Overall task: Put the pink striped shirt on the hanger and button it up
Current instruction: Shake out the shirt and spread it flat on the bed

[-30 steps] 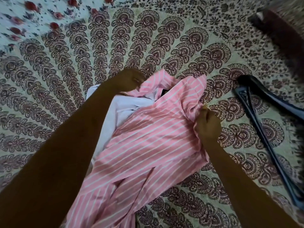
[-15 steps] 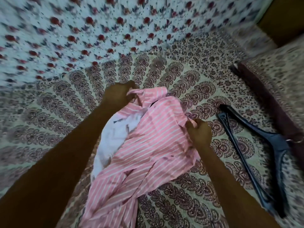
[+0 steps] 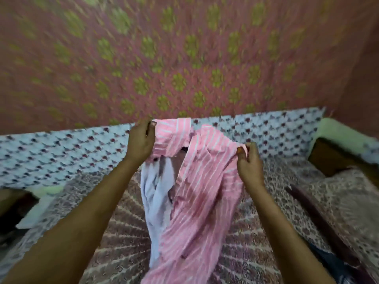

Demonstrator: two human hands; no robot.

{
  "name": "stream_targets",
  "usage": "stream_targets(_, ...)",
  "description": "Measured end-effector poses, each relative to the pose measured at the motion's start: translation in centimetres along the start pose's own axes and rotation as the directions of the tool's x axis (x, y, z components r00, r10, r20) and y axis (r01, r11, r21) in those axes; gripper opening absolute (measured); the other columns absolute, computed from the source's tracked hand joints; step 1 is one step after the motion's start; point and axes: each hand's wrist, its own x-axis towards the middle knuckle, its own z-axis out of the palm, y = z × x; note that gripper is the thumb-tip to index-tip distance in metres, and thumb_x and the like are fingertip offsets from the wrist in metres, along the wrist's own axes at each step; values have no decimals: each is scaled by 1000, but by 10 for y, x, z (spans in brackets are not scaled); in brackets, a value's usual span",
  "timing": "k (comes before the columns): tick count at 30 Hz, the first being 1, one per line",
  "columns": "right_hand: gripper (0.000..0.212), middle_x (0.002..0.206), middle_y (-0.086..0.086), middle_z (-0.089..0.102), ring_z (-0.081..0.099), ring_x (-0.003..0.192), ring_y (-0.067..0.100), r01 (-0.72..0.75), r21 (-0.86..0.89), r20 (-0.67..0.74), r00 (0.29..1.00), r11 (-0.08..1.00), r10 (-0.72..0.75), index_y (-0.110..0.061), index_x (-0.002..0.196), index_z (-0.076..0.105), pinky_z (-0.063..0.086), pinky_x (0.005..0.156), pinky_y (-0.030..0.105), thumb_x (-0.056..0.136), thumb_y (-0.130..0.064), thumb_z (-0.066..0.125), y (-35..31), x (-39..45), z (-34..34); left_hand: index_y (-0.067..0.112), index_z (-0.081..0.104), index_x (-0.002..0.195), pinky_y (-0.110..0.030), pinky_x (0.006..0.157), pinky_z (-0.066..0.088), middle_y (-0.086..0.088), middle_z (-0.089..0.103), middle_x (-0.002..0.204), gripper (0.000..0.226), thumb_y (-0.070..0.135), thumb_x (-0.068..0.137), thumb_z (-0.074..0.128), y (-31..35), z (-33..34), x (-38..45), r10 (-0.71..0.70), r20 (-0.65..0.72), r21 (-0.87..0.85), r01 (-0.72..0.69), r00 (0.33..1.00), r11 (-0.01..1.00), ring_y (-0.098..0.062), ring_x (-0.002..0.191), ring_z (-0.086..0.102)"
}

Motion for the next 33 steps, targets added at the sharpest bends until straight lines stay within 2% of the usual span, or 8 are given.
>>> stream_targets(3, 22, 63, -3, 43, 40, 64, 18, 60, 26, 0, 998, 998, -60, -15, 71, 45, 27, 58, 31, 91, -15, 51, -70, -14, -14, 9, 46, 84, -31, 58, 22, -13, 48, 73, 32, 35, 90, 28, 25, -59, 4, -11, -2, -42, 11, 1000, 999, -22, 70, 46)
stream_targets(6, 28, 58, 4, 54, 50, 59, 23, 143, -62, 59, 988, 988, -139, -21, 56, 48, 37, 57, 34, 78, -16, 65, -137, -37, -27, 4, 52, 82, -35, 59, 28, -25, 55, 73, 39, 37, 87, 32, 44, -132, 4, 79, 46, 59, -82, 996, 995, -35, 70, 54)
stream_targets(12, 11, 77, 7, 60, 56, 75, 26, 287, -38, -202, 936, 957, -289, -23, 79, 52, 45, 67, 40, 83, -28, 60, -223, -90, -39, 10, 53, 75, -37, 58, 38, -21, 62, 75, 31, 38, 85, 42, 81, -251, 2, 163, -175, 135, -140, 971, 981, -34, 68, 59)
stream_targets(18, 8, 83, 14, 49, 48, 77, 25, 359, -31, -278, 893, 933, -353, -14, 96, 40, 38, 66, 41, 93, -22, 42, -278, -118, -52, 21, 47, 77, -30, 59, 37, -3, 50, 64, 14, 29, 89, 46, 115, -306, -12, 173, 28, -235, -162, 985, 959, -8, 55, 43)
stream_targets(21, 17, 81, 15, 48, 45, 76, 24, 405, -48, -304, 865, 913, -400, -1, 104, 44, 32, 64, 37, 94, -15, 42, -292, -124, -62, 17, 55, 83, -27, 57, 34, 1, 53, 67, 21, 37, 82, 47, 129, -322, -21, 259, -3, -215, -253, 966, 943, -2, 56, 41)
stream_targets(24, 18, 75, 9, 47, 44, 73, 22, 412, -75, -351, 841, 908, -411, -4, 101, 45, 32, 62, 36, 93, -19, 42, -302, -128, -72, 13, 62, 85, -31, 56, 37, -8, 64, 74, 39, 49, 76, 52, 137, -333, -23, 313, -80, -6, -315, 946, 949, -19, 64, 55)
stream_targets(28, 32, 79, 19, 59, 51, 69, 26, 458, -171, -398, 778, 872, -486, -4, 102, 51, 35, 59, 36, 85, -30, 41, -308, -131, -80, 13, 65, 91, -29, 58, 30, -13, 70, 87, 28, 39, 83, 62, 148, -338, -25, 316, -259, 224, -262, 912, 939, -32, 79, 62)
stream_targets(33, 29, 83, 17, 67, 57, 68, 24, 562, -286, -417, 656, 776, -629, -4, 100, 62, 24, 57, 25, 90, -26, 46, -303, -144, -87, 10, 64, 85, -36, 58, 42, -8, 65, 73, 27, 35, 81, 53, 155, -330, -39, 351, -398, 78, -350, 848, 933, -28, 66, 59)
